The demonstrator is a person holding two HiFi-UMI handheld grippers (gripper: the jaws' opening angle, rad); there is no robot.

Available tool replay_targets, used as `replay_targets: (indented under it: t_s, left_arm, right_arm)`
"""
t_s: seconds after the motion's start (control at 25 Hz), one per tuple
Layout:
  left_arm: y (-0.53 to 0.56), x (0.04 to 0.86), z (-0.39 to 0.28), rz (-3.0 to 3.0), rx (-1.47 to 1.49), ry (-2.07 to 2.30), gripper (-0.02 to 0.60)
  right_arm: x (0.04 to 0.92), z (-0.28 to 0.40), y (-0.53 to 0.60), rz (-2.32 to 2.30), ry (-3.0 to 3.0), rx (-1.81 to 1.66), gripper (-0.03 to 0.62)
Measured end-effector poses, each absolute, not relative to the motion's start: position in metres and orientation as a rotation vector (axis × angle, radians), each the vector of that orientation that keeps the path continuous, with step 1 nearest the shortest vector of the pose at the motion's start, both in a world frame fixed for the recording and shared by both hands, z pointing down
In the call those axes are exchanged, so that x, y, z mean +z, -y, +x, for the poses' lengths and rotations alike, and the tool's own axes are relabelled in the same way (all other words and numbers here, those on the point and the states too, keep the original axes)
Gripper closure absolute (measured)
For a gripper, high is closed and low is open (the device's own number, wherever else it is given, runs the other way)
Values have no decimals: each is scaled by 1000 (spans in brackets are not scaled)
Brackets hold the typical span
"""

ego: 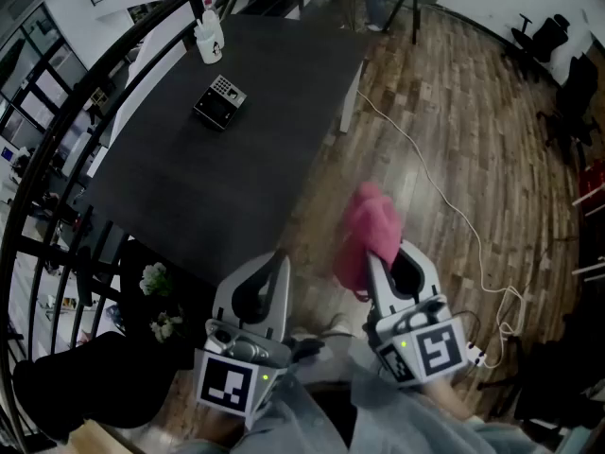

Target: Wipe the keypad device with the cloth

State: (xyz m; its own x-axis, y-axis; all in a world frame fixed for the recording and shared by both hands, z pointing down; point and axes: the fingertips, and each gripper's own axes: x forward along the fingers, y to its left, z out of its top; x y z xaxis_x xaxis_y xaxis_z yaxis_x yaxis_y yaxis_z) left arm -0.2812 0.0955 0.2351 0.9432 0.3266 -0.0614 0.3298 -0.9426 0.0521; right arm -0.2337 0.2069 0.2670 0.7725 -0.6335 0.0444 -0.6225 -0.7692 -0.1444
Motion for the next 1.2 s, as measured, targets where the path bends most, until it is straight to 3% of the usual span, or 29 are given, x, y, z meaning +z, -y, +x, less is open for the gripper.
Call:
replay_targets:
  t_s: [1.2]
  left_arm:
    - [-178, 226, -273, 3064, -159, -408, 577]
  right_arm:
    - [277, -216, -301, -2779, -1020, -112, 523]
